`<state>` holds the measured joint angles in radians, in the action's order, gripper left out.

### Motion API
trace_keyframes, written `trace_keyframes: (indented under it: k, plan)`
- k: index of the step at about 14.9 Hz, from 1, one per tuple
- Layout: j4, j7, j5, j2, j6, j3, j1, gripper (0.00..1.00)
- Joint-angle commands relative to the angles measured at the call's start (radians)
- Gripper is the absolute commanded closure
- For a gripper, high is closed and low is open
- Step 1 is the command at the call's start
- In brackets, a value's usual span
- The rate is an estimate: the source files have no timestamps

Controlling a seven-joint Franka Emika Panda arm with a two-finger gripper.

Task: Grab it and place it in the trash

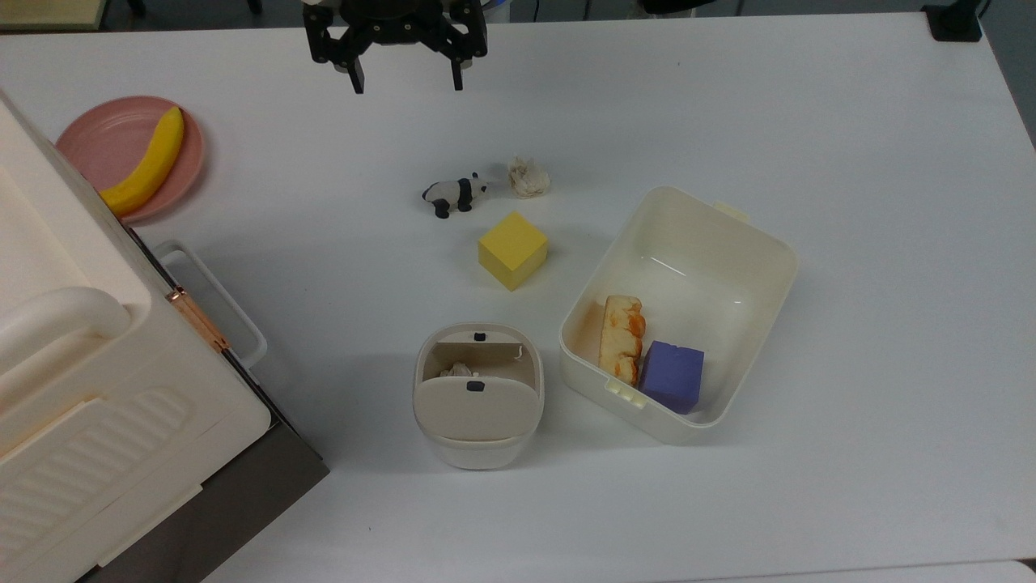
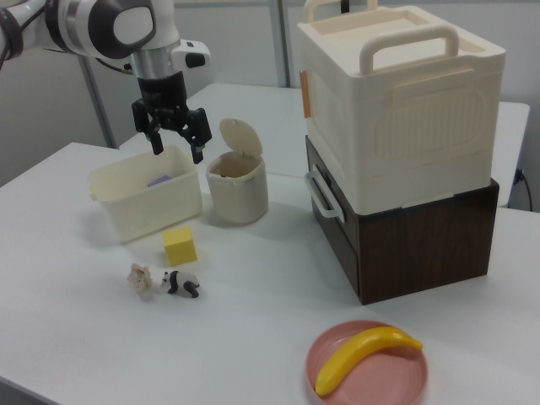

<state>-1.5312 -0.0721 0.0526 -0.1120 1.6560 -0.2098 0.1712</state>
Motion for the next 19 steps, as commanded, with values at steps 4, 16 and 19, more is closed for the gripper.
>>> trace_keyframes:
  k: [4,16,19]
  plan:
    - [-0.021,-0.012,-0.013,0.032,-0.024,-0.005,0.005,0.0]
    - [-0.023,-0.021,-0.013,0.031,-0.018,-0.005,0.007,0.0]
    - [-0.027,-0.028,-0.013,0.026,-0.018,-0.005,0.013,0.0]
